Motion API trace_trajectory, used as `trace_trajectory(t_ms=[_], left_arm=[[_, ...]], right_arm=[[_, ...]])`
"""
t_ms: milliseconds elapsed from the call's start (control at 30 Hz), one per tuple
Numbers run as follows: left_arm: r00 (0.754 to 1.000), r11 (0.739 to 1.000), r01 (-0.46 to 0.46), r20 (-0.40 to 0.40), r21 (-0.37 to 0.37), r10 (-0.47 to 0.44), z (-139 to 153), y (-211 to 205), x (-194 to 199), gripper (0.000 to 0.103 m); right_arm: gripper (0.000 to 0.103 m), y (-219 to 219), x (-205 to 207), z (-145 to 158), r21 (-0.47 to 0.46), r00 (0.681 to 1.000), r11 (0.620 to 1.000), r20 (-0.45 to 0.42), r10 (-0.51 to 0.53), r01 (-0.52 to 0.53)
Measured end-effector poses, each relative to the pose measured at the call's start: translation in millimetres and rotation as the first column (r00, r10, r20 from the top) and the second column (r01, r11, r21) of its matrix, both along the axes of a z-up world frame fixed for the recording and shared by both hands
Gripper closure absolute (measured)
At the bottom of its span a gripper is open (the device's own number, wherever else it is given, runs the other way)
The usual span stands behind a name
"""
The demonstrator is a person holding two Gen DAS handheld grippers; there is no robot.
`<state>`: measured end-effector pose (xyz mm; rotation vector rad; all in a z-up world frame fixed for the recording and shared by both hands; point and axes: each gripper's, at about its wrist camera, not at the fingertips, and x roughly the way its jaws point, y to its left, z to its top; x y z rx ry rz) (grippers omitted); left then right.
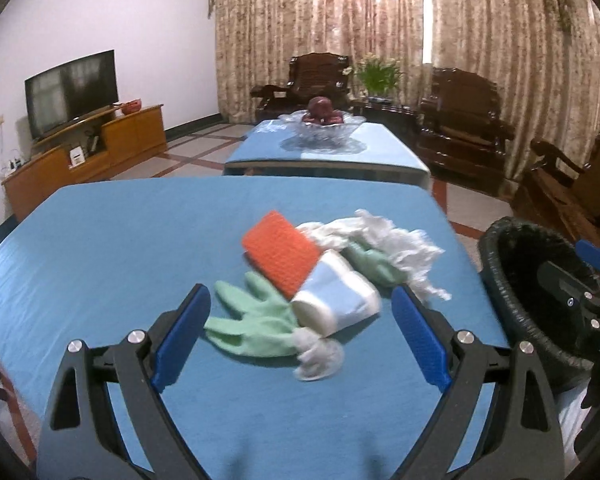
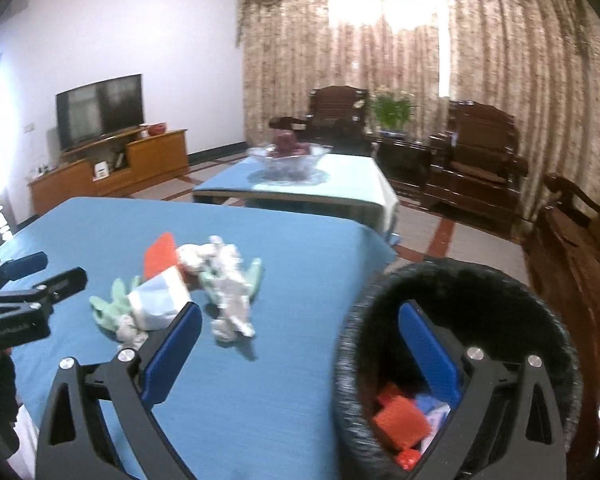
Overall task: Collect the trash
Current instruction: 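Move both open grippers back over the remaining table trash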
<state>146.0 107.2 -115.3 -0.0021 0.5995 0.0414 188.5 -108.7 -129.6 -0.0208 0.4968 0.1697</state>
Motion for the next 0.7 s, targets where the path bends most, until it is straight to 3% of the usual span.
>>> trace_trajectory(t_ms=[433,700], left_arm=[[0.99,0.998,-0.058,-0.125,0.004,0.058,-53,25,15,0.014],[0.979,0.999,-0.048,-0.2,-0.006,0.046,-81,17,35,0.014]], right_arm=[[0.03,41,21,-33,0.008,0.989,0.992,-0.079,0.122,-0.122],[0.031,43,26,-47,-0.007,0.985,0.991,-0.105,0.136,-0.137]])
